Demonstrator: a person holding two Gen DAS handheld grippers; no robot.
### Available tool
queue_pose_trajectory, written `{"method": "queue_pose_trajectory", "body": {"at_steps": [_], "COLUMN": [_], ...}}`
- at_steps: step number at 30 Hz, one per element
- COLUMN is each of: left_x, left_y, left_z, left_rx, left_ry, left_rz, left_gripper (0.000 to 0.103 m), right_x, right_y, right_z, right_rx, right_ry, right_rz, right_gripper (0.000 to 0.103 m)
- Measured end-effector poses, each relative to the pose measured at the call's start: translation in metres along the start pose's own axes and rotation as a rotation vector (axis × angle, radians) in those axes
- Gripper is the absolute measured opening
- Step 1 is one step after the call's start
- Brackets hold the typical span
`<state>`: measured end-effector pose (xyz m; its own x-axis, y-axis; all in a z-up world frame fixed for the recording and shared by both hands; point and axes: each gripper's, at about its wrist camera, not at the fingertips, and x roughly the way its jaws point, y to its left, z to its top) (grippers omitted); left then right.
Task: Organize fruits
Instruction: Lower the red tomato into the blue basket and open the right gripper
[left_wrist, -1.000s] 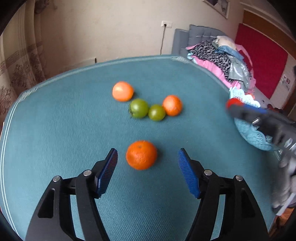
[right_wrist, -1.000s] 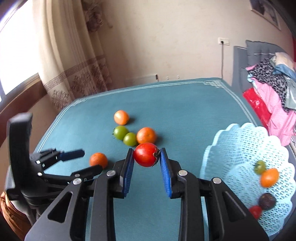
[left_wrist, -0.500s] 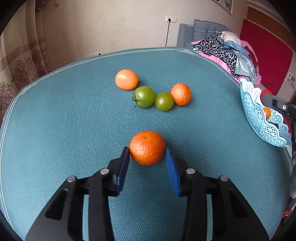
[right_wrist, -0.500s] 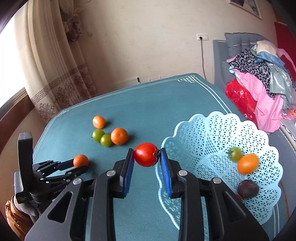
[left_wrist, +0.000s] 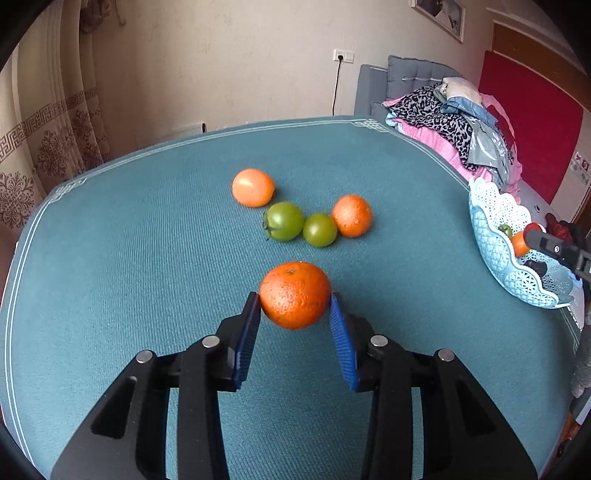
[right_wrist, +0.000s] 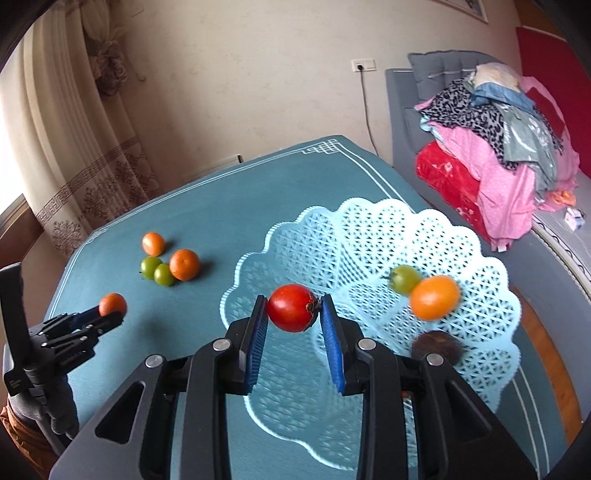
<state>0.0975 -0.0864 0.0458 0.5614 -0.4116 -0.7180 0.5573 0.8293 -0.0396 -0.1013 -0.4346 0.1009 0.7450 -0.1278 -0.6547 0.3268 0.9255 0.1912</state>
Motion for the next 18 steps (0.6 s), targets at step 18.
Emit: {"method": "queue_pose_trajectory", "body": {"at_steps": [18], "left_x": [-0.033], "left_y": [-0.054], "left_z": [0.005], "left_rx": [0.088], "left_ry": [-0.087], "left_rz": [-0.037], "left_gripper": [0.040], "right_x": [-0.034], "right_y": [-0.048], "right_z": [-0.016], "right_rx": [0.093], "right_ry": [-0.029], "right_rz": [-0.055], "right_gripper": [0.034]}}
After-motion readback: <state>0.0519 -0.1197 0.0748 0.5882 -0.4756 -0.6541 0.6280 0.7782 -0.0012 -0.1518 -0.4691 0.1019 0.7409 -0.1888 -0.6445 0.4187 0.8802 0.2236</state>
